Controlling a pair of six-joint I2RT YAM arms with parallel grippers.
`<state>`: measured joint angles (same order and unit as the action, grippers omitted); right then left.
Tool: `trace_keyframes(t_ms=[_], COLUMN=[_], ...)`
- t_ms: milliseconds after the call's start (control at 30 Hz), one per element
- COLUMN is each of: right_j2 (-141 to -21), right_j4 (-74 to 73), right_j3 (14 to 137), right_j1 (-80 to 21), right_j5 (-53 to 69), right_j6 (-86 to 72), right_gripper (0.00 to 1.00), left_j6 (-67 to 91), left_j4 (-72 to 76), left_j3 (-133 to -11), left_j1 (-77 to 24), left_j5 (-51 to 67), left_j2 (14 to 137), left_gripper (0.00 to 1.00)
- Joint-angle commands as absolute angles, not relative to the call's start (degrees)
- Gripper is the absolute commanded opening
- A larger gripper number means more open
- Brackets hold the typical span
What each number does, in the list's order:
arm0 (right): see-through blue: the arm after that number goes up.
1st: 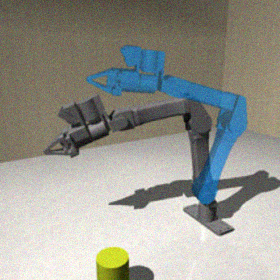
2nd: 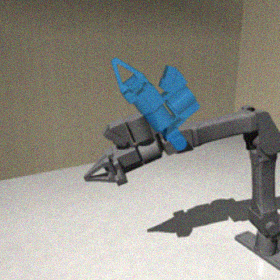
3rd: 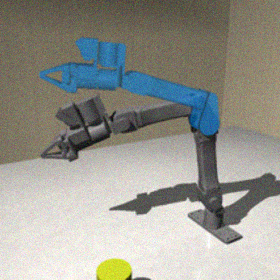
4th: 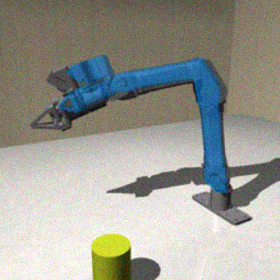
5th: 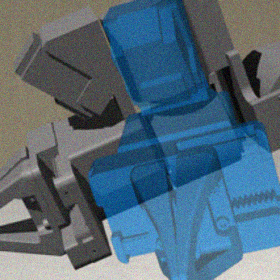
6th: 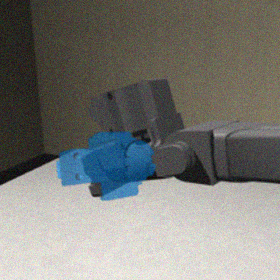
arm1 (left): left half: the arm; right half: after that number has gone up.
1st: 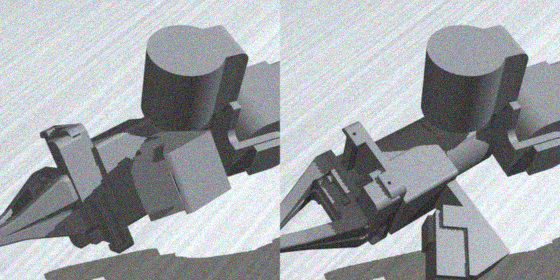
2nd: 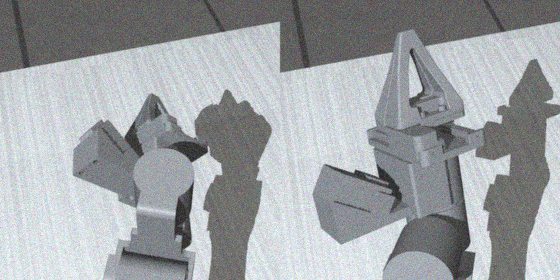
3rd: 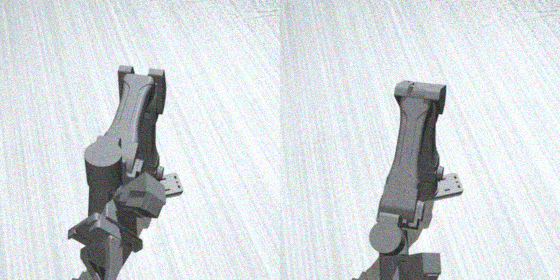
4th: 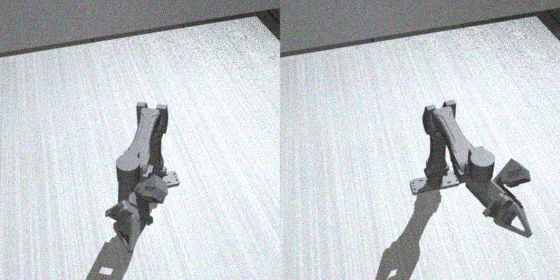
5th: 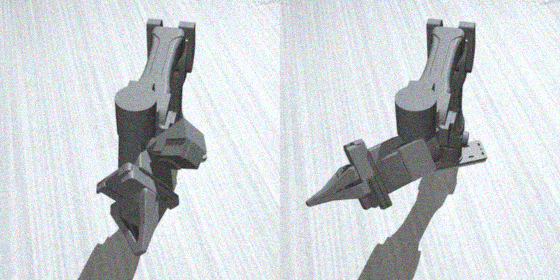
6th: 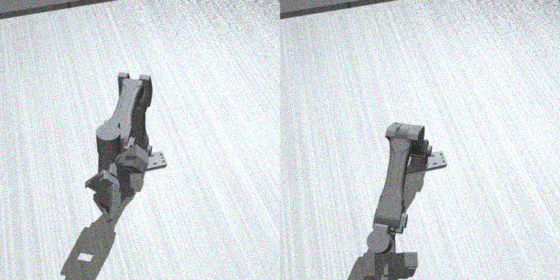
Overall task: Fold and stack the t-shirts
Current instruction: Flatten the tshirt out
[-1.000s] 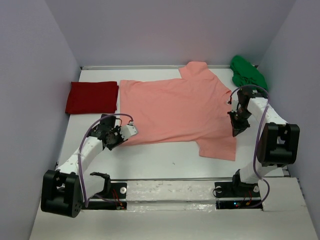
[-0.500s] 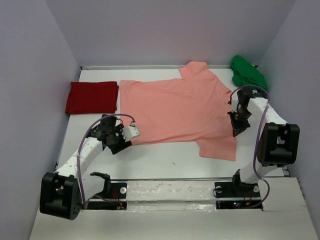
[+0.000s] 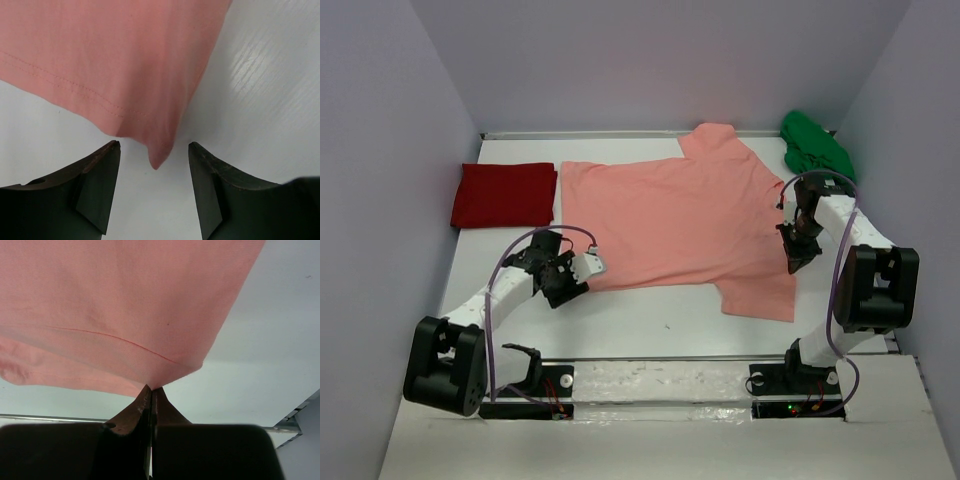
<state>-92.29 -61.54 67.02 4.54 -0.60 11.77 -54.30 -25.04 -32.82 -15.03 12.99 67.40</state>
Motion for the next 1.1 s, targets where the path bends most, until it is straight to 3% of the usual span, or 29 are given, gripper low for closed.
trace_keyframes(t_ms=[0,133,333,533,567,667,1067], right_j2=[-92.1,-92.1,-91.8,-90.6,-90.4,-89.7,-88.5], right_j4=[-62.4,-62.4,-62.5,-63.2,-63.3,-63.7,-64.3], right_j3=[67.6,67.6,67.1,67.1,67.0,66.8,67.5], right_j1=[4.8,4.8,4.8,4.8,4.8,4.8,4.8], right_j5=[-2.4,-2.5,-2.6,-2.7,-2.8,-3.1,-4.3], right_j6=[12.3,12.4,12.4,12.7,12.7,12.8,12.9], right_gripper=[0.0,0.0,0.0,0.0,0.0,0.0,0.0], left_j6=[-53.4,-52.8,-52.4,-52.8,-52.9,-53.3,-54.0], left_j4=[-23.3,-22.4,-21.8,-25.6,-26.1,-28.5,-32.3], left_j3=[-32.6,-32.3,-32.2,-34.8,-35.2,-37.6,-41.8], left_j1=[-15.6,-16.1,-16.8,-16.9,-16.9,-16.9,-16.9], left_j5=[14.1,14.1,14.3,13.4,13.3,12.8,12.0], left_j2=[69.2,71.1,71.8,70.1,69.9,68.6,66.6], left_gripper=[0.66,0.57,0.53,0.22,0.13,0.01,0.0])
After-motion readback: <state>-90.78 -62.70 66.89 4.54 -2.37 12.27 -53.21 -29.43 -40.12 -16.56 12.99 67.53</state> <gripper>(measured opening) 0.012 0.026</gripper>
